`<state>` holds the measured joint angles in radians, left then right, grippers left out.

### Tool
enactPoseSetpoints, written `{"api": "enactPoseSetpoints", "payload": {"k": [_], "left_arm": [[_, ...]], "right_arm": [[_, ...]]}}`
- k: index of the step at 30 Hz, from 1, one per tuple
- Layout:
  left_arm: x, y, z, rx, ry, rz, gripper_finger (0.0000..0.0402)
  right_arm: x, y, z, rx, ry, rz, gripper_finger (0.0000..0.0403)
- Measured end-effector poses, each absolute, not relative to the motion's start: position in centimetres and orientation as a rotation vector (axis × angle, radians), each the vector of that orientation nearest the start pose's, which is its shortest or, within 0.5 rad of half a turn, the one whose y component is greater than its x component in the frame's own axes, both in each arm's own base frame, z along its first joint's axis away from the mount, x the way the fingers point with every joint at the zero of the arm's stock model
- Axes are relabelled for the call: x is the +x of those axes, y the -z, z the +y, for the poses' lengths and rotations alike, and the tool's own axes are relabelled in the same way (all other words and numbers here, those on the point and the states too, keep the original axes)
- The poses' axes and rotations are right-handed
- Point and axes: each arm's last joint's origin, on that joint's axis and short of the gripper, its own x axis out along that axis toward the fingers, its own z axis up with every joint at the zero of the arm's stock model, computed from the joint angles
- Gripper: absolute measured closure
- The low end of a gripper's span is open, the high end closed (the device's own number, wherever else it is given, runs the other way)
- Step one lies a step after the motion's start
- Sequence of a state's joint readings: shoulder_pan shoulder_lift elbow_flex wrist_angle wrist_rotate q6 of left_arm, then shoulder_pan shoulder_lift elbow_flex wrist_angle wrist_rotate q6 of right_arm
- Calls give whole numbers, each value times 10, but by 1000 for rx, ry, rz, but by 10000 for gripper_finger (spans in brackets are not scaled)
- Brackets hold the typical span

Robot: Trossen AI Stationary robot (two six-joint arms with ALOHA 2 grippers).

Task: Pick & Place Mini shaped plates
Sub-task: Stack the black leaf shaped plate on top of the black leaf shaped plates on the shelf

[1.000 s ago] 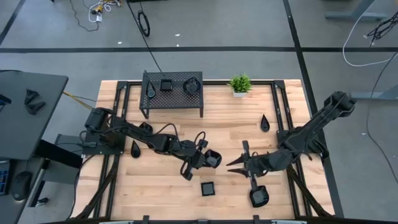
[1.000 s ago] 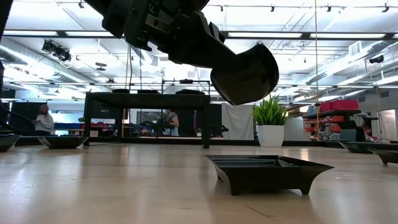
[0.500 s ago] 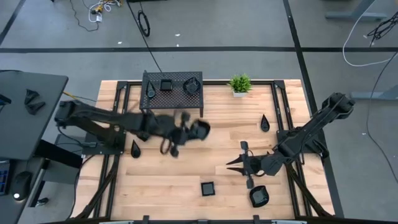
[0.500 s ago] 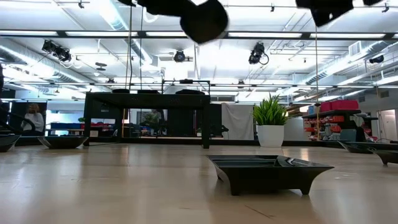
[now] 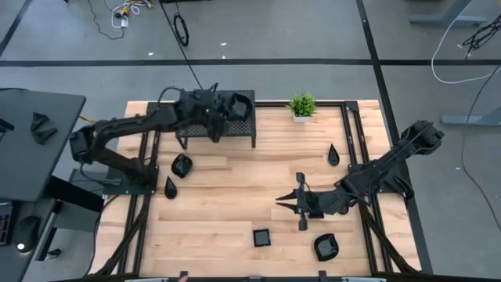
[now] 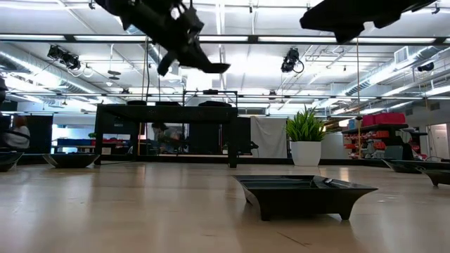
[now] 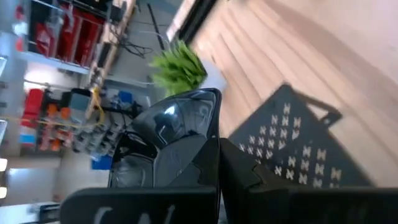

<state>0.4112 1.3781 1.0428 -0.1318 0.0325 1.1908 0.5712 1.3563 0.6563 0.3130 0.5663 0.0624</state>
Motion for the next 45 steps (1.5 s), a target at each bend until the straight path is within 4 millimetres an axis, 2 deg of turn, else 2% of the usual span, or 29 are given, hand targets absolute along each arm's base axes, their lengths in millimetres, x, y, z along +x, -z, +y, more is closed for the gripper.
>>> {"api": "enactPoseSetpoints", "payload": {"k": [5,11,23,34,45], "left_arm": [[286,-272,147,1035,-25,694,399],[288,-262,156,1017,-48,737,394],[288,-262,156,999,-32,714,357],[288,-262,156,1000,-19,708,350],[287,-263,157,1008,-77,752,272]], "right_arm": [[244,-216,129,-136,32,318,351],[247,-218,126,-120,38,296,351],[247,-218,126,-121,36,292,351],[247,-219,126,-121,37,291,351],[247,-219,126,-117,37,291,351]]}}
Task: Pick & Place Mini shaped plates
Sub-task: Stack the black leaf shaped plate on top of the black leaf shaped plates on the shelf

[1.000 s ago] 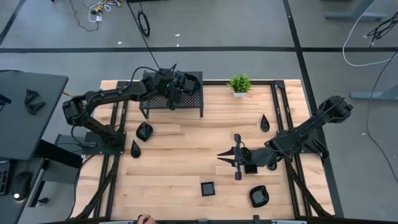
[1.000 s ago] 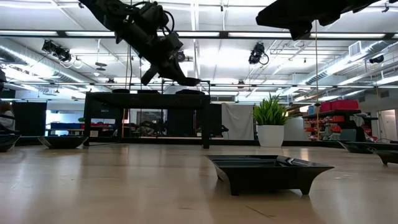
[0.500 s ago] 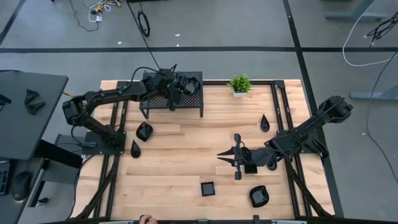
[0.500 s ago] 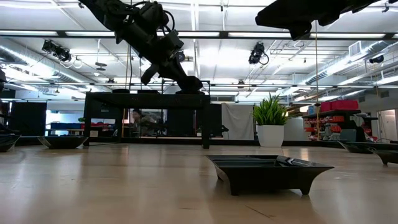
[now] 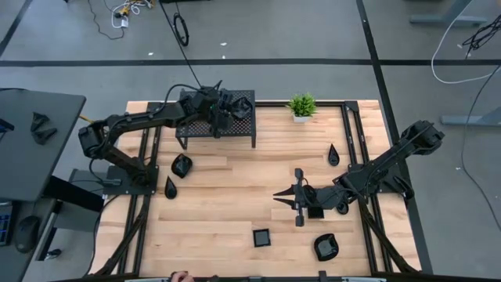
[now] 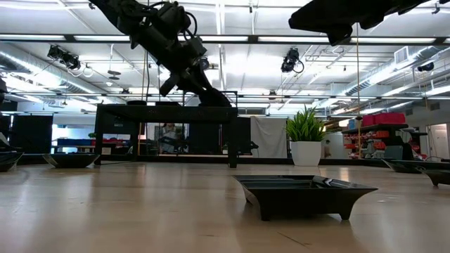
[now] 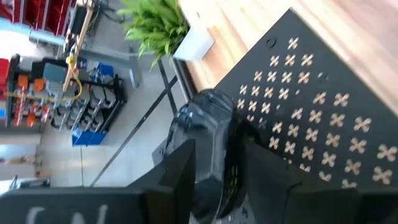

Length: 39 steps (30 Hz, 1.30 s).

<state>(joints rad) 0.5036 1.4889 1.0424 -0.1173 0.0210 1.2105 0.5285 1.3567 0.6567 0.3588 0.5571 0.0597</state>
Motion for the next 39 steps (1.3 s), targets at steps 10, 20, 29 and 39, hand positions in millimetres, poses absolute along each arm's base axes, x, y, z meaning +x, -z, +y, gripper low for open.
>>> {"api": "enactPoseSetpoints", "payload": {"k": [10,20,29,39], "left_arm": [[272,-295,144,951,-197,679,246],[278,-294,132,628,-53,510,299],[291,-271,138,511,-117,606,395],[294,-257,148,501,-145,666,392]], "right_arm": [[247,-219,127,-99,39,291,351],[247,-219,127,-83,42,290,351],[247,-219,127,-84,42,290,351],[247,-219,127,-85,42,290,351]]}}
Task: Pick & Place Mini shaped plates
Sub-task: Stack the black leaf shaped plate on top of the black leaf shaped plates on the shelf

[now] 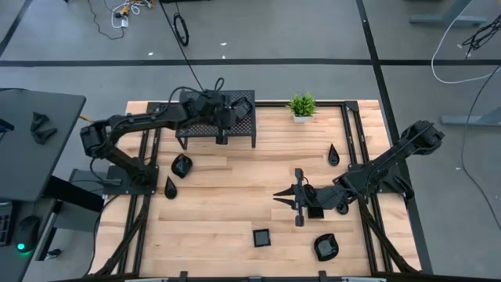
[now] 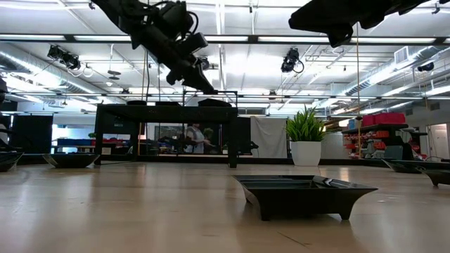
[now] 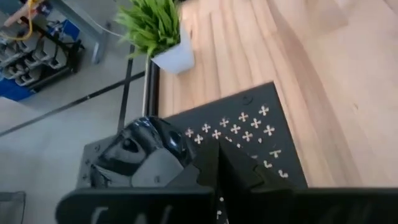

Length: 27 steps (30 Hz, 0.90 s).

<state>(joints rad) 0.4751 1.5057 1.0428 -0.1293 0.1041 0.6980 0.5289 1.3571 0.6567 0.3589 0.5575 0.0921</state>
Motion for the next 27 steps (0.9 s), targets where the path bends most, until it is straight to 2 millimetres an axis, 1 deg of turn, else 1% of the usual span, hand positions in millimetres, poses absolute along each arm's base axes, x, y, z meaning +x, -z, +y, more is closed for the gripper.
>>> {"api": "enactPoseSetpoints", "payload": {"k": [4,7,12,21,27], "left_arm": [[292,-257,152,511,-195,690,396],[292,-258,152,513,-216,694,392],[292,-257,151,509,-214,699,383],[290,-255,152,479,-214,726,398],[291,-256,151,477,-221,708,384]], "right_arm": [[247,-219,127,-86,42,291,351],[247,-218,127,-89,41,292,351],[247,-218,126,-92,41,292,351],[247,-218,126,-92,41,293,351],[247,-218,126,-91,42,293,351]]}}
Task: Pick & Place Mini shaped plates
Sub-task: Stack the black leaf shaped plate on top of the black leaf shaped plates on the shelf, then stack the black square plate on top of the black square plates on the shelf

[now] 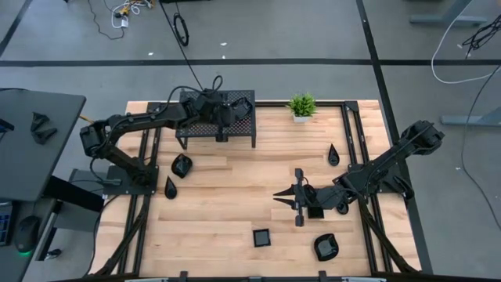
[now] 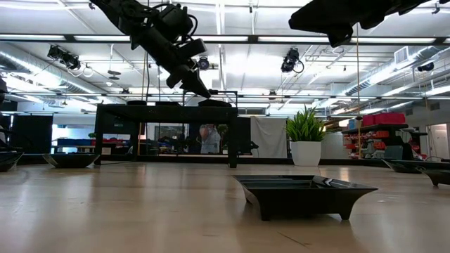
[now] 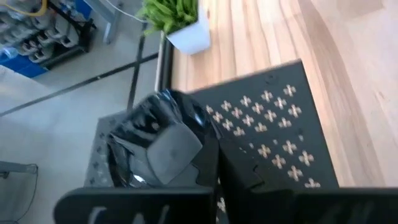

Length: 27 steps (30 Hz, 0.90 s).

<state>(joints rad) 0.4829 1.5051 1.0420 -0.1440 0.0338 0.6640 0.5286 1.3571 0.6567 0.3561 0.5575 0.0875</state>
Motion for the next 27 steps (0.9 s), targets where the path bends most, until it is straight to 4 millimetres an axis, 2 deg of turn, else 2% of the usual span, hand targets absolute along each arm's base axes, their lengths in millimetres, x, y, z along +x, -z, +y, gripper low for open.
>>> {"api": "enactPoseSetpoints", "payload": {"k": [3,7,9,11,13,16,21,24,27], "left_arm": [[294,-261,147,498,-241,669,383],[298,-276,130,566,-314,631,390],[297,-286,115,594,-347,614,394],[296,-295,97,594,-356,585,395],[296,-301,78,553,-327,544,395],[298,-305,48,462,-244,491,396],[305,-291,-2,367,-96,487,396],[306,-267,-29,326,-21,502,396],[304,-242,-52,266,29,467,396]], "right_arm": [[247,-218,126,-90,42,293,351],[247,-218,126,-90,42,294,351],[247,-218,126,-87,42,295,351],[247,-219,127,-13,50,282,351],[248,-222,127,81,48,253,351],[250,-228,126,110,45,201,351],[252,-230,123,101,95,178,351],[251,-228,123,115,145,190,351],[250,-234,132,86,127,250,347]]}}
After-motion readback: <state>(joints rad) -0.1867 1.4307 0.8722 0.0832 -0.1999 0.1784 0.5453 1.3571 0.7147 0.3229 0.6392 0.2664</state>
